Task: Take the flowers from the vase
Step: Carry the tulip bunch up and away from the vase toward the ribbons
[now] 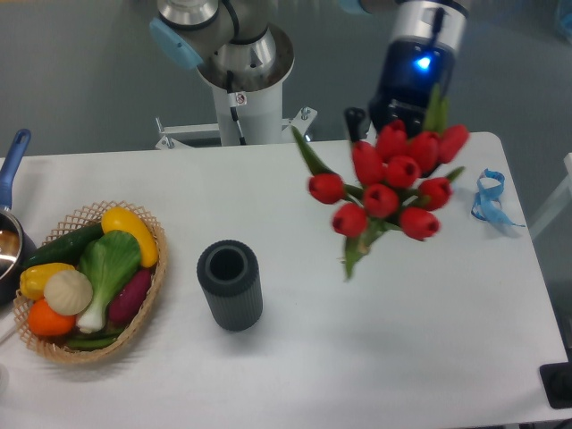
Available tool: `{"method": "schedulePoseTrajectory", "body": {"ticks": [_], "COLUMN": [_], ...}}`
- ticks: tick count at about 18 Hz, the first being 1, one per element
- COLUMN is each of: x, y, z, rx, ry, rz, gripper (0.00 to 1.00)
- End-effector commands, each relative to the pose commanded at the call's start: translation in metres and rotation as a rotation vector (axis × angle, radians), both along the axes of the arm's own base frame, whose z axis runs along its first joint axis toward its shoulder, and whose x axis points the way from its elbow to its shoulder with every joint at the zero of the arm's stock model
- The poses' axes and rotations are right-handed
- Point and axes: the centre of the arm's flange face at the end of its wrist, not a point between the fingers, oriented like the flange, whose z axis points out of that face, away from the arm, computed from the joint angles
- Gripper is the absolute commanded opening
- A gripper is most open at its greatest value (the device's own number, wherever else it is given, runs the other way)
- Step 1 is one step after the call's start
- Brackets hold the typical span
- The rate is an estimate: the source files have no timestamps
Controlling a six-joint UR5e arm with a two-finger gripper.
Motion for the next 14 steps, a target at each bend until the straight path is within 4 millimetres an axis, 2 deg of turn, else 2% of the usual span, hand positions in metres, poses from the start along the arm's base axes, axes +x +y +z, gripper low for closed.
{"method": "schedulePoseTrajectory", "body": {"ticks": [14], "x": [0.0032], "y": [0.0007], "z": [0.0056], "rx": [0.003], "ry": [0.005], "rz": [0.001], "gripper": [0.35]}}
